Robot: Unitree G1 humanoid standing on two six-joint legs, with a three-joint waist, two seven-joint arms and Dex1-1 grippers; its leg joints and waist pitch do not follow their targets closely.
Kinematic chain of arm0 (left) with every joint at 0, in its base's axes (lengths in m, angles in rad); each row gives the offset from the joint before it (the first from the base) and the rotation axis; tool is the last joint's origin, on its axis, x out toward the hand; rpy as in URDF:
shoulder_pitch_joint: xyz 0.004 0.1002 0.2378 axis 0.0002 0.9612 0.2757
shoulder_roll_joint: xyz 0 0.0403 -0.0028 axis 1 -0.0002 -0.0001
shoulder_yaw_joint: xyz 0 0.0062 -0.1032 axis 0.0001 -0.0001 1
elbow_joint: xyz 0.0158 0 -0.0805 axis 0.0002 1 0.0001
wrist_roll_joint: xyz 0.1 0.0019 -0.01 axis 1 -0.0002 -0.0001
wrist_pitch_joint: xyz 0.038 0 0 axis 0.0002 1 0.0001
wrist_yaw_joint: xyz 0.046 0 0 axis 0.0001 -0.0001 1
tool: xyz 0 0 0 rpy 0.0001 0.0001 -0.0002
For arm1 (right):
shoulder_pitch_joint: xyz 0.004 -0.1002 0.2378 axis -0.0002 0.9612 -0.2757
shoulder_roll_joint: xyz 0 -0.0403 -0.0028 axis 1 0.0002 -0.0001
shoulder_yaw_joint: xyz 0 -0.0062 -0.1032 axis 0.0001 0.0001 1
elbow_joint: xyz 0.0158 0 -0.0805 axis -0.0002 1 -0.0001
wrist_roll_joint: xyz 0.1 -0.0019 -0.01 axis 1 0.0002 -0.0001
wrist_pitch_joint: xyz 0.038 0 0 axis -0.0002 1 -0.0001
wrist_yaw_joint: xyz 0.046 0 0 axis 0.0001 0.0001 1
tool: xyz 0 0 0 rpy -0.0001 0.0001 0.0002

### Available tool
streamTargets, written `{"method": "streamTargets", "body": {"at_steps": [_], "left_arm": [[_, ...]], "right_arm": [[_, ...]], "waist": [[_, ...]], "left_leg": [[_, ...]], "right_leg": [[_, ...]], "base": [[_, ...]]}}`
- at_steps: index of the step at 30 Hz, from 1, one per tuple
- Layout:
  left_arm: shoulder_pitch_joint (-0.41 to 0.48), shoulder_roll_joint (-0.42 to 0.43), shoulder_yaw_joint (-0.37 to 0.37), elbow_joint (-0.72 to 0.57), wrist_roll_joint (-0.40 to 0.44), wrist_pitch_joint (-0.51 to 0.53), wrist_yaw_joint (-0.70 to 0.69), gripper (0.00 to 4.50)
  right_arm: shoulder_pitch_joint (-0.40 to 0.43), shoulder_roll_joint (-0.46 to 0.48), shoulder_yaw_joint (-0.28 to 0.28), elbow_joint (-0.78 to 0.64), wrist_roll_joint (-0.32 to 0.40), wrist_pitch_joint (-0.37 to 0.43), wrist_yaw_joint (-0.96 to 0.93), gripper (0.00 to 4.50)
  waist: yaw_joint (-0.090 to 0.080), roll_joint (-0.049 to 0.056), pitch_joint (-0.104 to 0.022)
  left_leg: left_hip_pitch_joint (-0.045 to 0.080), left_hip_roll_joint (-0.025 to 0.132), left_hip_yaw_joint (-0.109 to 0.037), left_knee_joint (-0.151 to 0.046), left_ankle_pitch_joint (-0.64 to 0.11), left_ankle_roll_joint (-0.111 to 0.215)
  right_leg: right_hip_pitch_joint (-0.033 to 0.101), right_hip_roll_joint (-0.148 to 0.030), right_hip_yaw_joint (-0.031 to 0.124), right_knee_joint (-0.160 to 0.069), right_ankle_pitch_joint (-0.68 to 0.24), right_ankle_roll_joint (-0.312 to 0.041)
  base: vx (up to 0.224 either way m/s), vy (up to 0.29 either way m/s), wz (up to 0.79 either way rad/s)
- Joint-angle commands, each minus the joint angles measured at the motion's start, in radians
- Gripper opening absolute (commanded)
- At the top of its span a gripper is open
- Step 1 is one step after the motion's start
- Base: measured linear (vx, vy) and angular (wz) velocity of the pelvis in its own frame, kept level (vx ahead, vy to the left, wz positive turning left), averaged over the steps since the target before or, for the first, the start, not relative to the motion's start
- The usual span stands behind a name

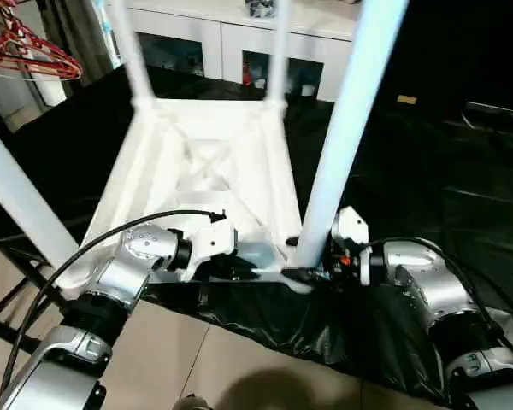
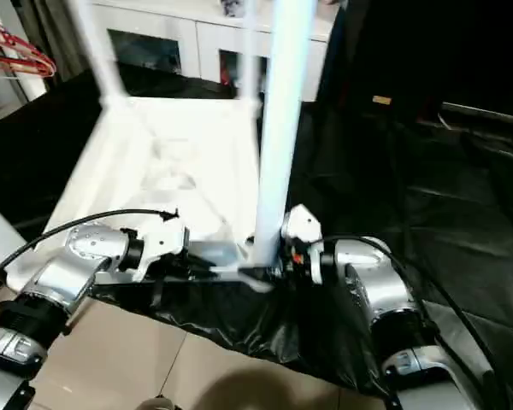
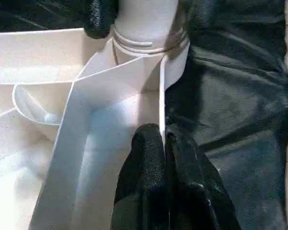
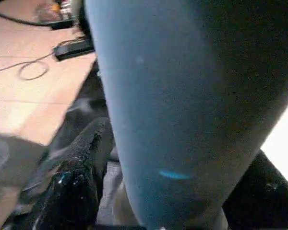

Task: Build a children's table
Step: Rotate leg to tighten

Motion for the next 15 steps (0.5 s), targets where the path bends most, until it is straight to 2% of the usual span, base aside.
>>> {"method": "streamTargets", "body": {"at_steps": [1,5,10,11,14,15], "left_arm": [[-0.013,-0.005,-0.011,-0.016,-0.037,-0.001,-0.032,0.0],[-0.019,0.0,-0.015,-0.012,-0.042,0.001,-0.054,0.0],[-0.032,0.004,-0.012,0.007,-0.028,-0.013,-0.054,0.0],[-0.032,0.005,-0.009,0.008,-0.028,-0.013,-0.054,0.0],[-0.032,0.009,-0.007,0.01,-0.028,-0.014,-0.052,0.0],[-0.032,0.012,-0.006,0.012,-0.029,-0.015,-0.048,0.0]], "right_arm": [[0.037,-0.01,0.07,-0.053,0.008,0.06,0.095,2.87],[0.054,-0.026,0.09,-0.098,0.021,0.104,0.142,2.69],[0.061,-0.039,0.102,-0.096,0.01,0.095,0.163,2.23],[0.062,-0.039,0.104,-0.096,0.01,0.097,0.164,2.16],[0.065,-0.037,0.109,-0.1,0.009,0.106,0.161,2.11],[0.069,-0.034,0.111,-0.109,0.01,0.118,0.155,2.09]], "waist": [[0.0,-0.003,-0.055],[0.003,-0.002,-0.055],[0.006,-0.006,-0.054],[0.007,-0.001,-0.054],[0.006,-0.001,-0.055],[0.006,0.005,-0.056]], "left_leg": [[0.002,0.011,0.009,-0.057,-0.171,0.07],[0.002,0.013,0.007,-0.06,-0.201,0.056],[0.001,0.013,0.007,-0.061,-0.209,0.044],[0.002,0.013,0.006,-0.061,-0.21,0.041],[0.001,0.012,0.006,-0.06,-0.205,0.039],[0.001,0.012,0.006,-0.059,-0.203,0.037]], "right_leg": [[0.053,-0.044,0.036,-0.054,-0.062,-0.231],[0.052,-0.045,0.036,-0.056,-0.094,-0.226],[0.052,-0.048,0.037,-0.057,-0.118,-0.219],[0.051,-0.048,0.037,-0.058,-0.124,-0.218],[0.052,-0.046,0.037,-0.056,-0.104,-0.219],[0.052,-0.046,0.036,-0.054,-0.094,-0.221]], "base": [[0.0,0.0,0.0],[0.0,0.0,0.0],[0.0,0.0,0.0],[0.0,0.0,0.0],[0.0,0.0,0.0],[0.0,0.0,0.0]]}}
